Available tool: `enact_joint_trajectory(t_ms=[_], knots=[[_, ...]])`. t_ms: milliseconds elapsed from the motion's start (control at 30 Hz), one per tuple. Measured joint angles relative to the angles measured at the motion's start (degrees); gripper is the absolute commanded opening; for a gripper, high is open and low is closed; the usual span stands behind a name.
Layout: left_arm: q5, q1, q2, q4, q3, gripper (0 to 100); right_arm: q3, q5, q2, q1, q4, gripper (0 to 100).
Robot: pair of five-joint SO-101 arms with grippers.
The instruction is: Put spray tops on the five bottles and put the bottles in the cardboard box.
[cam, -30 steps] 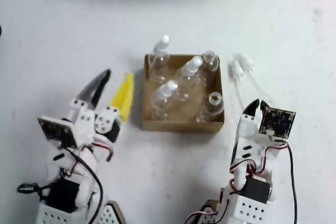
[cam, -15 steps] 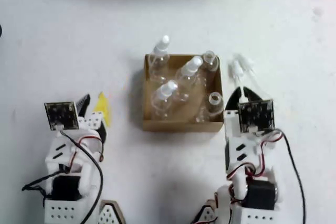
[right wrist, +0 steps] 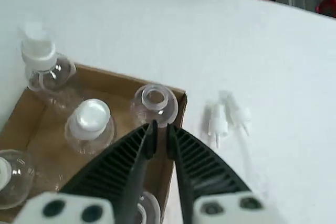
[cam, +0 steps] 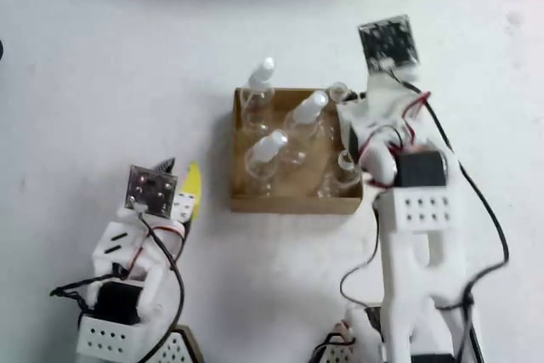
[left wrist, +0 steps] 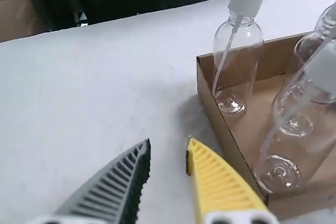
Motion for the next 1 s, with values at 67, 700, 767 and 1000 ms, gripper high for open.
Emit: enact_joint_trajectory(t_ms=[67, 700, 767, 1000], knots=[[0.00, 0.35, 0.00, 0.00, 0.00, 10, -0.44, 0.00, 2.55, -0.44, -0.18, 1.6], [0.00, 0.26, 0.00, 0.00, 0.00, 10, 1.41, 0.00, 3.96, -6.95, -8.35, 1.7], [0.00, 0.26, 0.00, 0.00, 0.00, 10, 1.41, 0.00, 2.64, -6.42, -8.35, 1.9], [0.00, 0.26, 0.00, 0.00, 0.00, 10, -5.89, 0.00, 2.73, 5.98, -5.45, 2.1]])
